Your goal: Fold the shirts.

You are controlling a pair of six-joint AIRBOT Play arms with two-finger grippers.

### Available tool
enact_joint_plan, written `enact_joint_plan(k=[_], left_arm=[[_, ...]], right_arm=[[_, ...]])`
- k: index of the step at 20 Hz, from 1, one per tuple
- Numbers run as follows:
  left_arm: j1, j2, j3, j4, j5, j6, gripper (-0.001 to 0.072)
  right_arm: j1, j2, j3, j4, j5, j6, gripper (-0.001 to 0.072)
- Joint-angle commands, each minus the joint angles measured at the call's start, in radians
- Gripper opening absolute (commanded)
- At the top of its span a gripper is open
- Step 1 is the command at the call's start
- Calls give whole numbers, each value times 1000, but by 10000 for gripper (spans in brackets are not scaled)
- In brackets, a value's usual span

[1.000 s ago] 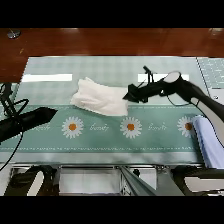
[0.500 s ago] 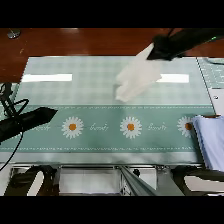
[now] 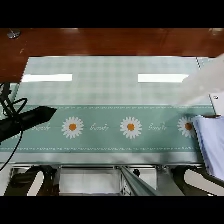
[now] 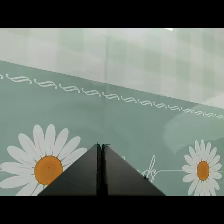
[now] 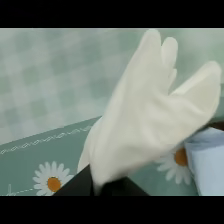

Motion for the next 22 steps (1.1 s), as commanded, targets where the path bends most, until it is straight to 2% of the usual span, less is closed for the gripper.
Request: enact_joint_plan(k=[1, 3, 4, 8, 9, 10, 11, 14, 16, 17, 18, 19, 20, 21, 22], left_arm=[[0, 0, 0, 0, 7, 0, 38], [0, 0, 0, 0, 14, 0, 38], [0, 0, 0, 0, 14, 0, 38], [-2, 0, 0, -4, 13, 0, 38], [-14, -2, 0, -3, 13, 1, 38], [-31, -6, 0, -3, 13, 1, 38], [-49, -18, 0, -4, 17, 1, 38], [-69, -97, 42, -3, 67, 29, 38], [-60, -196, 179, -3, 52, 58, 38], [-62, -257, 287, -3, 41, 75, 38], [-65, -317, 406, -4, 14, 83, 38], [-71, -385, 547, -4, -30, 83, 38], [-80, -448, 681, -4, -76, 83, 38], [-97, -510, 815, -3, -117, 83, 37], [-118, -562, 918, -3, -145, 83, 37]], right_arm=[[-208, 165, -185, -189, 32, -44, 24], [-328, 281, -345, -409, 31, -115, 24], [-392, 333, -427, -475, 31, -95, 25], [-607, 534, -770, -508, -24, -40, 27], [-619, 554, -809, -507, -56, -30, 194], [-619, 550, -816, -507, -72, -29, 543], [-619, 533, -805, -502, -79, -32, 633], [-595, 449, -673, -418, -149, -37, 623], [-529, 355, -519, -288, -213, -26, 592], [-480, 304, -446, -177, -257, -18, 498], [-418, 251, -376, -17, -327, -21, 435], [-349, 208, -327, 152, -409, -36, 312], [-264, 172, -297, 319, -496, -85, 148], [-157, 139, -286, 460, -575, -171, 25], [-34, 111, -286, 506, -620, -239, 25]])
